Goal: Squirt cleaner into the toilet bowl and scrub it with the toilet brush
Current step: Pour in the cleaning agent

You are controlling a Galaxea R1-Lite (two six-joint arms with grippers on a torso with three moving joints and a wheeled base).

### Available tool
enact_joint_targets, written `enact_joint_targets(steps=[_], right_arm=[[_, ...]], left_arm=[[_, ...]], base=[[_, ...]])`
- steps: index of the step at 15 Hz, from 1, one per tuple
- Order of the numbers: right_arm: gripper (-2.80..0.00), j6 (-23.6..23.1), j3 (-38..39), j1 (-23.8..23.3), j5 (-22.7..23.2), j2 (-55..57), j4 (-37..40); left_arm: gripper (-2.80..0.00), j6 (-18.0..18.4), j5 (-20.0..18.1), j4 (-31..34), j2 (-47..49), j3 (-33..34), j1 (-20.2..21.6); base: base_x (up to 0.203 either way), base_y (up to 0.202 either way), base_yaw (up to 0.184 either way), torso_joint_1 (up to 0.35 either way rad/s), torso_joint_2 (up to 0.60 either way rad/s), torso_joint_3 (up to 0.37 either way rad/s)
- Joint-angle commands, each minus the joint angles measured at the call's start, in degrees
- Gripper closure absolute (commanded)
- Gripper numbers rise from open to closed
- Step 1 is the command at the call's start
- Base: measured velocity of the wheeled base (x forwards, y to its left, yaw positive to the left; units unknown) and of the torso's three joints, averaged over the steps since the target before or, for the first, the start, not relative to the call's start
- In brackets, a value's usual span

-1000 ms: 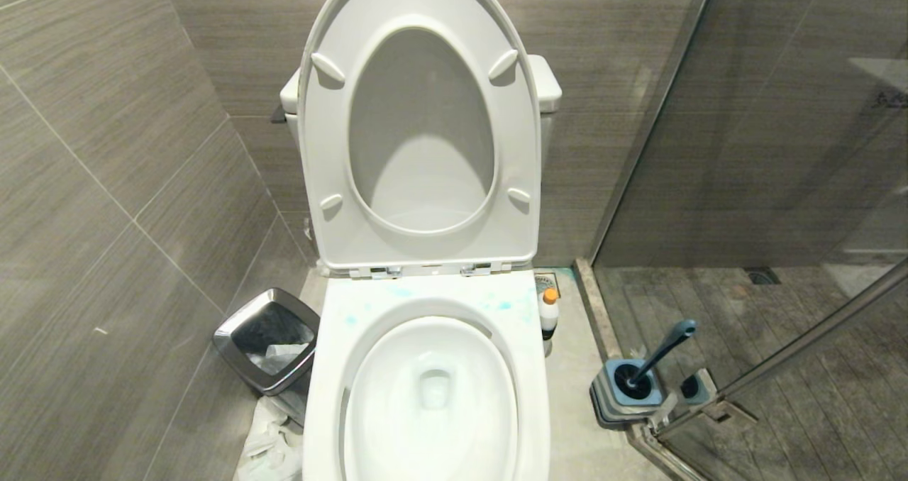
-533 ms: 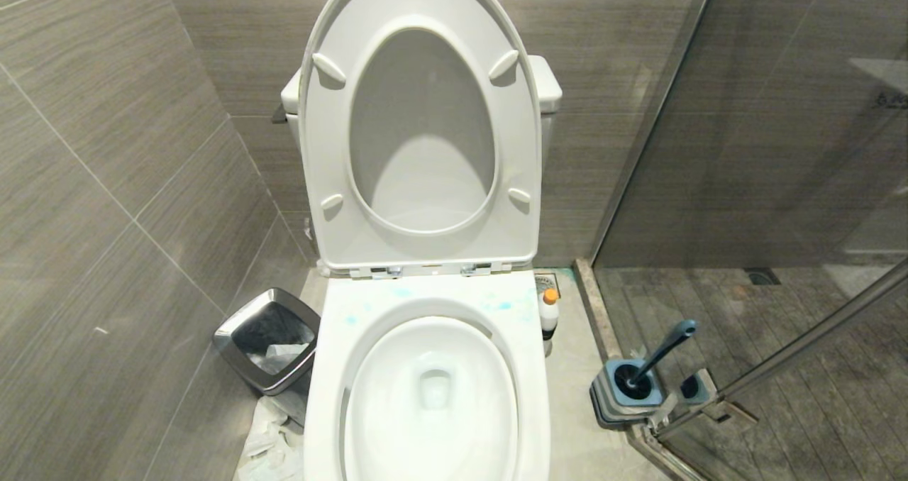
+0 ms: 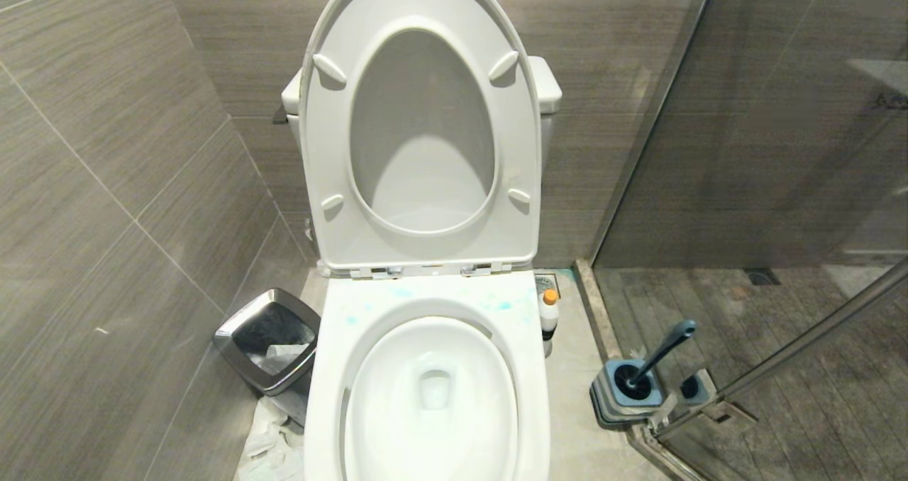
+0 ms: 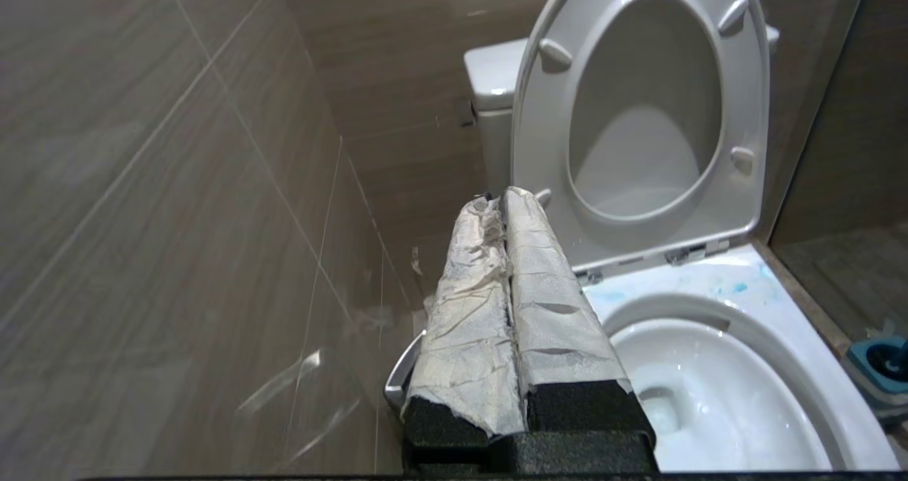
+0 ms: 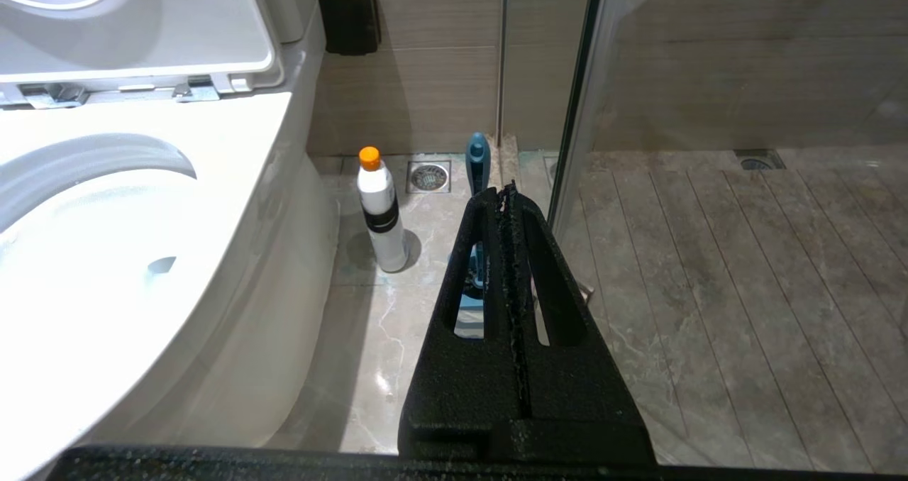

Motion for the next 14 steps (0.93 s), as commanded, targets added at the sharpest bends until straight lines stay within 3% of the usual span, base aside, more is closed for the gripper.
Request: enact_joint_targets(steps=[1,9,11,14], right_arm=[[0.0,-0.04,1.41,0.0,-0.01,0.02,-0.07],[0.0,0.05,1.41,0.0,-0.01,0.02,-0.07],[0.0,0.01,1.41,0.0,-0.01,0.02,-0.07],[0.0,0.05,1.41,0.0,-0.01,0.02,-0.07]], left_arm=[[0.0,0.04,-0.04,0.51,-6.59,4.43,0.93],[0.0,0.27,1.72,0.94,-24.07,25.62,1.08],[0.0,0.41,2.0,-3.68,-24.29,31.96,1.06],[0.0,0.72,2.01,-18.95,-24.34,46.94,1.05]], base=[[0.0,0.0,0.0,0.0,0.0,0.0],[0.0,0.0,0.0,0.0,0.0,0.0],[0.0,0.0,0.0,0.0,0.0,0.0],[0.0,0.0,0.0,0.0,0.0,0.0]])
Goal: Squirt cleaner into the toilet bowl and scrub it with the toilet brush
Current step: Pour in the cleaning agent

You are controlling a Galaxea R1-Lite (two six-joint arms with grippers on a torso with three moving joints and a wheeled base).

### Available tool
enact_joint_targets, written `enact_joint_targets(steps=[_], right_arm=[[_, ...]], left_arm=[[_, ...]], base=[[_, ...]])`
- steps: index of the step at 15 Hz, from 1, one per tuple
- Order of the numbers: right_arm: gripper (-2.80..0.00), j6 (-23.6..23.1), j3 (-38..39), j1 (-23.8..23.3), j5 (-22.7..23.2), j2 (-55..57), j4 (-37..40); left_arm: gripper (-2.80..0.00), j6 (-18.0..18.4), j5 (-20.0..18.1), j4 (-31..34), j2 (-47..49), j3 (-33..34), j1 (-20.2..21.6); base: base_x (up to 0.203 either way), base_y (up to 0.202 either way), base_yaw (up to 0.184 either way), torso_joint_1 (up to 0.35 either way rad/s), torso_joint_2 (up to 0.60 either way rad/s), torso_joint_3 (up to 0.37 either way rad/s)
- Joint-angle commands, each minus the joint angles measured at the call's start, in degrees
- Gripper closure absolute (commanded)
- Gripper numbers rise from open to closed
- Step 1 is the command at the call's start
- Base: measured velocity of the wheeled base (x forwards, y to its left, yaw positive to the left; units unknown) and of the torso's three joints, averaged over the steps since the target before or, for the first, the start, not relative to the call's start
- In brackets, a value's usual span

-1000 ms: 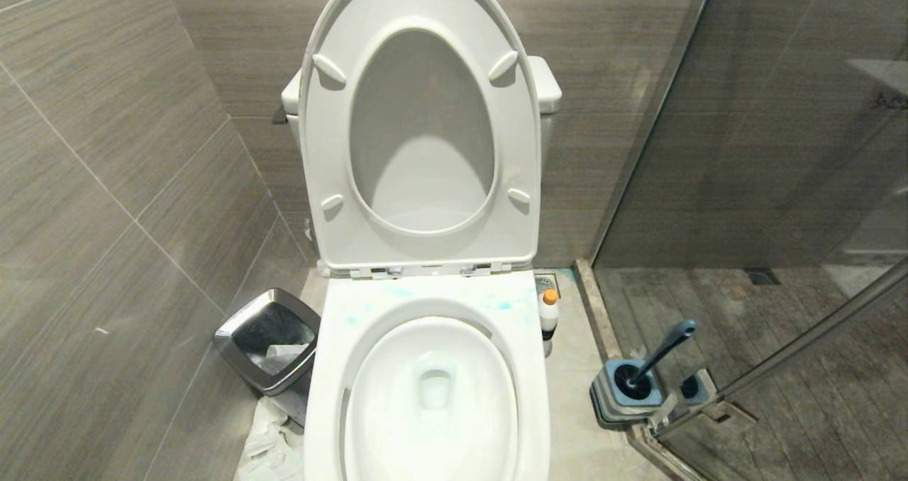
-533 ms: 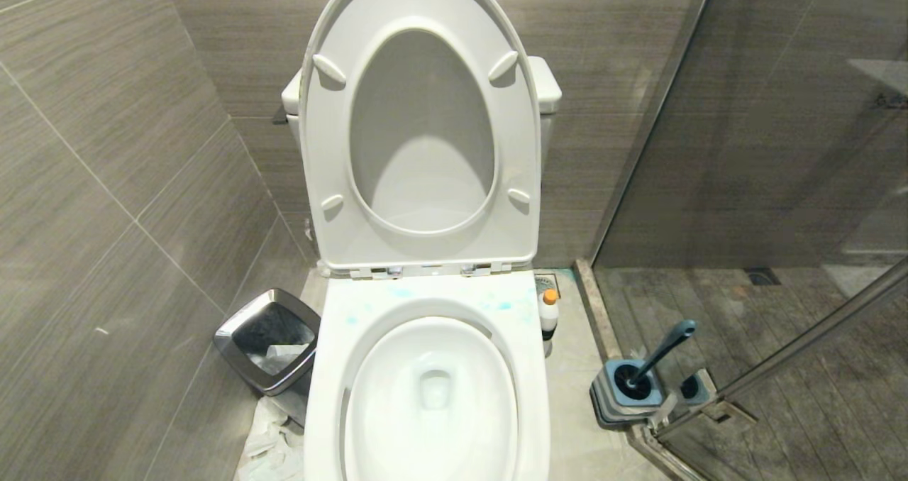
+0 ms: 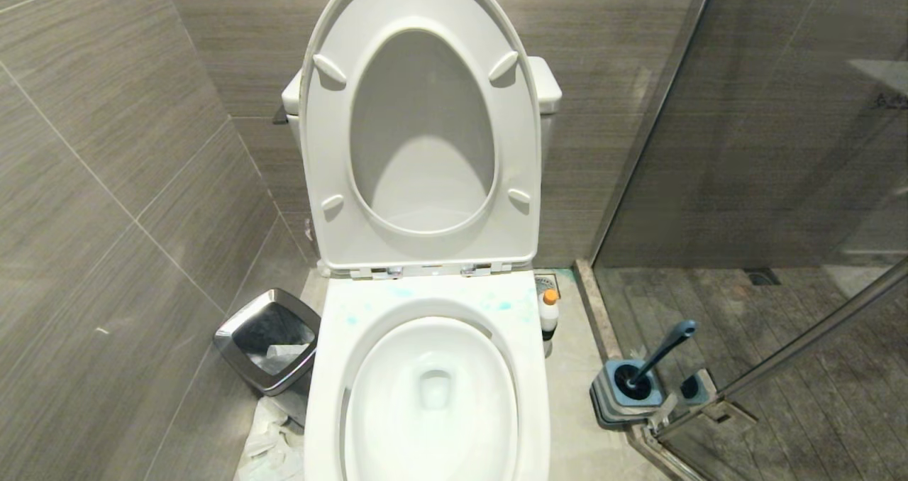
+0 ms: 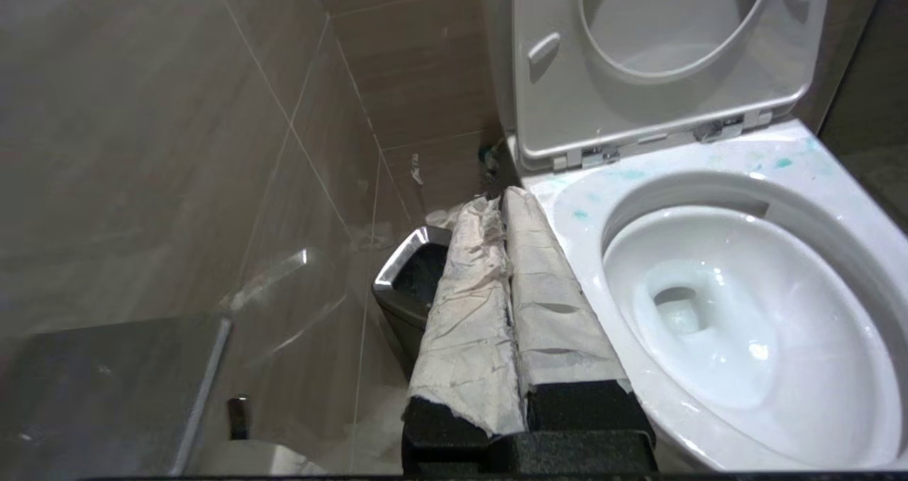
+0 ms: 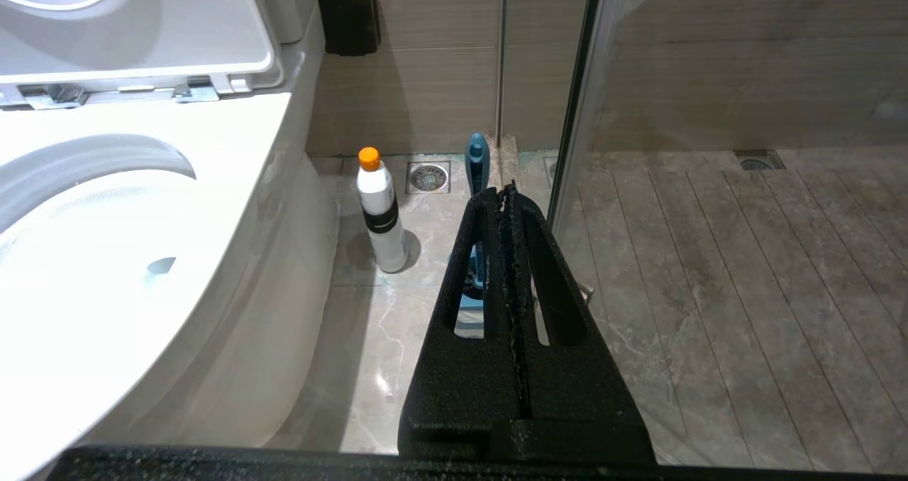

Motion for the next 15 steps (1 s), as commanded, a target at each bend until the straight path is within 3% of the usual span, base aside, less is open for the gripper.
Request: enact_joint_targets(steps=[1,4,7,12,15], right_arm=[[0.0,0.04,1.41,0.0,-0.01,0.02,-0.04],[0.0,0.04,1.41,0.0,-0.01,0.02,-0.04],[0.0,-0.03,1.41,0.0,-0.01,0.02,-0.04],[0.0,0.04,1.41,0.0,-0.01,0.02,-0.04],[0.0,0.04,1.41,0.0,-0.01,0.02,-0.04]], left_arm=[[0.0,0.23,-0.03,-13.92,-0.4,12.93,0.02],[0.0,-0.21,-0.05,-25.26,-0.41,25.17,0.02],[0.0,-1.58,-0.27,-14.03,-0.41,25.64,0.02],[0.0,-7.02,0.64,-14.01,-0.41,25.67,-0.24],[0.0,-7.58,0.92,-14.03,-0.41,25.67,-0.24]], base=[[0.0,0.0,0.0,0.0,0.0,0.0],[0.0,0.0,0.0,0.0,0.0,0.0],[0.0,0.0,0.0,0.0,0.0,0.0],[0.0,0.0,0.0,0.0,0.0,0.0],[0.0,0.0,0.0,0.0,0.0,0.0]])
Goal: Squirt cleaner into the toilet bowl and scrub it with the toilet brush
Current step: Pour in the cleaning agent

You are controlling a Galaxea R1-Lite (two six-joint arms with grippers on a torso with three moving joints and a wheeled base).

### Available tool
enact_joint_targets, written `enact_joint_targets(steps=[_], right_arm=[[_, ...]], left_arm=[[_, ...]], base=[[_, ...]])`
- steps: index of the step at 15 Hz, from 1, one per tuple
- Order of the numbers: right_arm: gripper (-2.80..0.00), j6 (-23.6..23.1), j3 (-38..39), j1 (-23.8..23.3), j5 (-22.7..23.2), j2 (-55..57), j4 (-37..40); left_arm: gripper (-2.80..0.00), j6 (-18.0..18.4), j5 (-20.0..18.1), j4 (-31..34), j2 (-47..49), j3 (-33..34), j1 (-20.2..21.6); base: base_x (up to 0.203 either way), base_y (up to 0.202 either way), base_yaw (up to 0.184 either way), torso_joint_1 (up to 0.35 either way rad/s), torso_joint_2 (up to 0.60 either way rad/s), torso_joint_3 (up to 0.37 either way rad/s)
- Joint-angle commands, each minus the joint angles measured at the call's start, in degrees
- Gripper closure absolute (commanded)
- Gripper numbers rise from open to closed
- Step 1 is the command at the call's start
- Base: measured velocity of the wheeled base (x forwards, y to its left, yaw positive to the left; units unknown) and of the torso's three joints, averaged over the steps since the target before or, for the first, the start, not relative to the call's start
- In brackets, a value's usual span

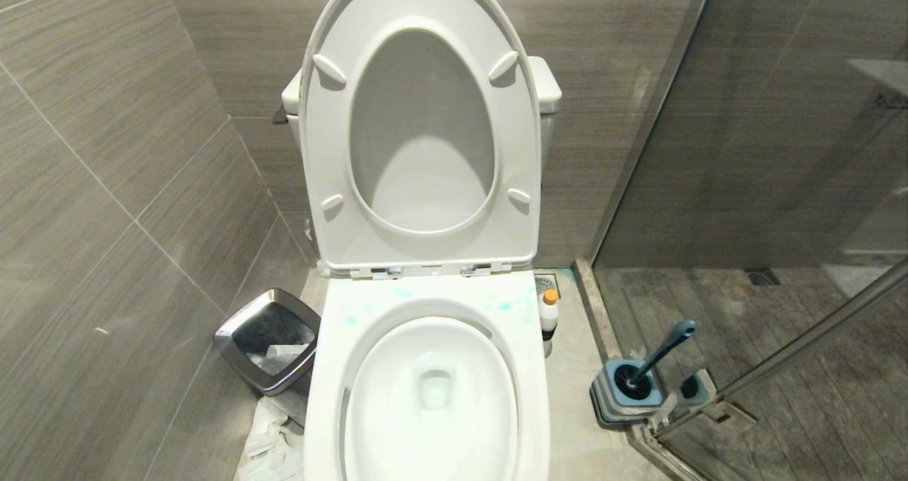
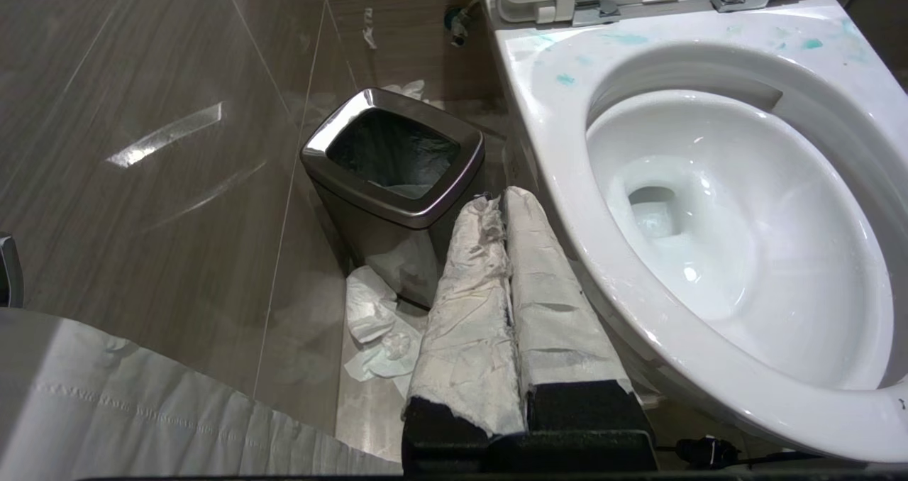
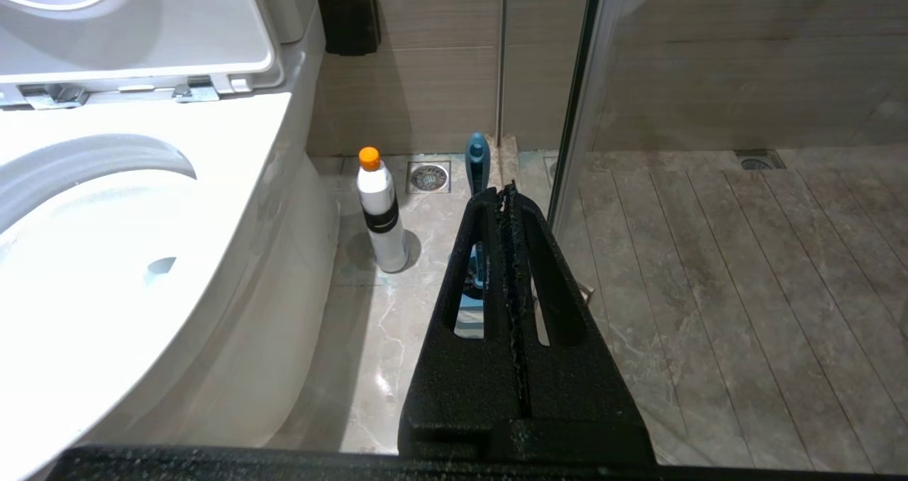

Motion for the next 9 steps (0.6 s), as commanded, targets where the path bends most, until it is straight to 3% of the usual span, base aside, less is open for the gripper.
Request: enact_joint_targets(steps=[1,2,9], right_arm=[[0.0,0.02,1.41,0.0,-0.03,0.02,-0.07],[0.0,0.02,1.41,0.0,-0.03,0.02,-0.07],[0.0,0.02,1.41,0.0,-0.03,0.02,-0.07]], left_arm=[[0.0,-0.7,0.62,0.02,0.1,0.11,0.0],[0.0,-1.99,1.77,-0.06,0.1,0.11,0.0],[0.0,-2.02,1.81,-0.07,0.1,0.02,0.0]], base=[[0.0,0.0,0.0,0.0,0.0,0.0],[0.0,0.0,0.0,0.0,0.0,0.0],[0.0,0.0,0.0,0.0,0.0,0.0]])
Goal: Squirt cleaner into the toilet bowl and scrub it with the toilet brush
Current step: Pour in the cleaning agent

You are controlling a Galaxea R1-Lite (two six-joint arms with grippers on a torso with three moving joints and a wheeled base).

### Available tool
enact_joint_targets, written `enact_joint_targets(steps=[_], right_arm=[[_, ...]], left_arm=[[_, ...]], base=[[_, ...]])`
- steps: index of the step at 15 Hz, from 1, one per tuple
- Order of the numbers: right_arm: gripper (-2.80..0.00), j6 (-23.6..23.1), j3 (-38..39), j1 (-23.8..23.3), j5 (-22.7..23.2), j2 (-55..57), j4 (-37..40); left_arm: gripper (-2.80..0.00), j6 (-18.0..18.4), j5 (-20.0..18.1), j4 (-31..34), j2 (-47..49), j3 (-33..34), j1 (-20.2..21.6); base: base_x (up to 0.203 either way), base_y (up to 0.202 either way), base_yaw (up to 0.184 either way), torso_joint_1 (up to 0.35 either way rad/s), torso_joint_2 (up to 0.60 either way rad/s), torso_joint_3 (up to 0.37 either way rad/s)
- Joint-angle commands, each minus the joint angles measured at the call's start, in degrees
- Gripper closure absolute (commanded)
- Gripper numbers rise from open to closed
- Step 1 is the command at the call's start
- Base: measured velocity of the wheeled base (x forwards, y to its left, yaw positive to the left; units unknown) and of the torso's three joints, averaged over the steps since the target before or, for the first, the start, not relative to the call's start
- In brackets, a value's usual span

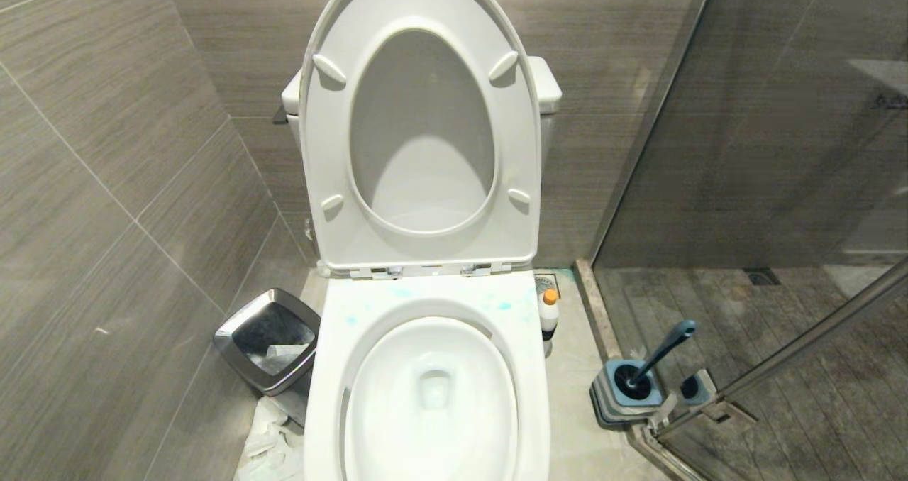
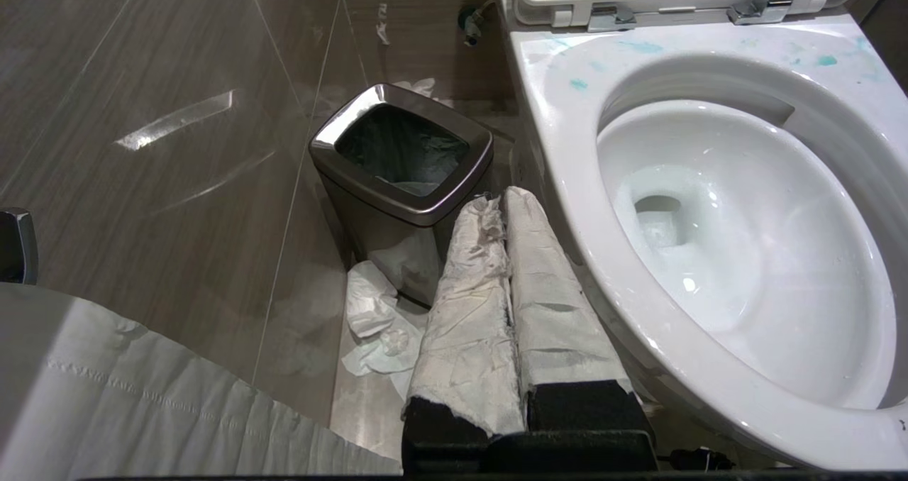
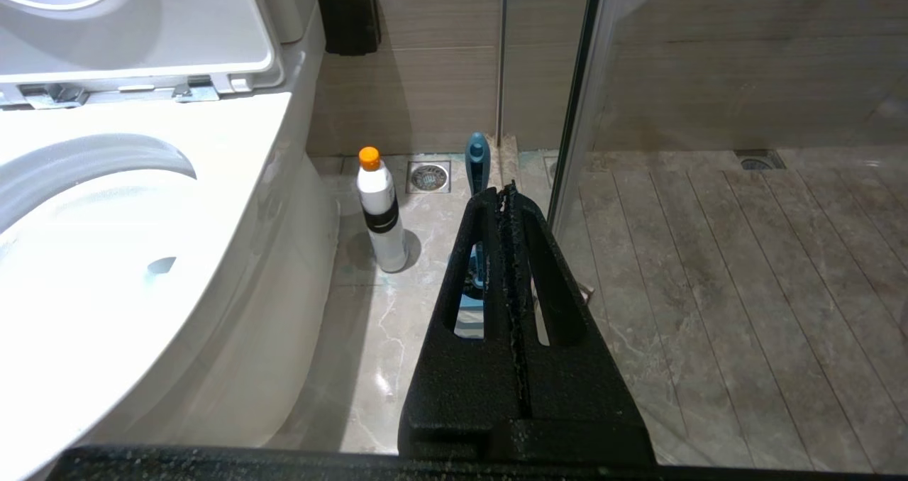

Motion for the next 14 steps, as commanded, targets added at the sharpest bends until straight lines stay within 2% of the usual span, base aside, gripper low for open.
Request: enact_joint_targets(steps=[1,14], right_arm=[[0.0,0.03,1.41,0.0,-0.03,0.02,-0.07],[0.0,0.04,1.41,0.0,-0.03,0.02,-0.07]], left_arm=[[0.0,0.05,-0.05,0.02,0.07,0.0,0.0],[0.0,0.11,-0.05,-0.08,0.07,0.0,0.0]], base=[[0.0,0.0,0.0,0.0,0.0,0.0],[0.0,0.0,0.0,0.0,0.0,0.0]])
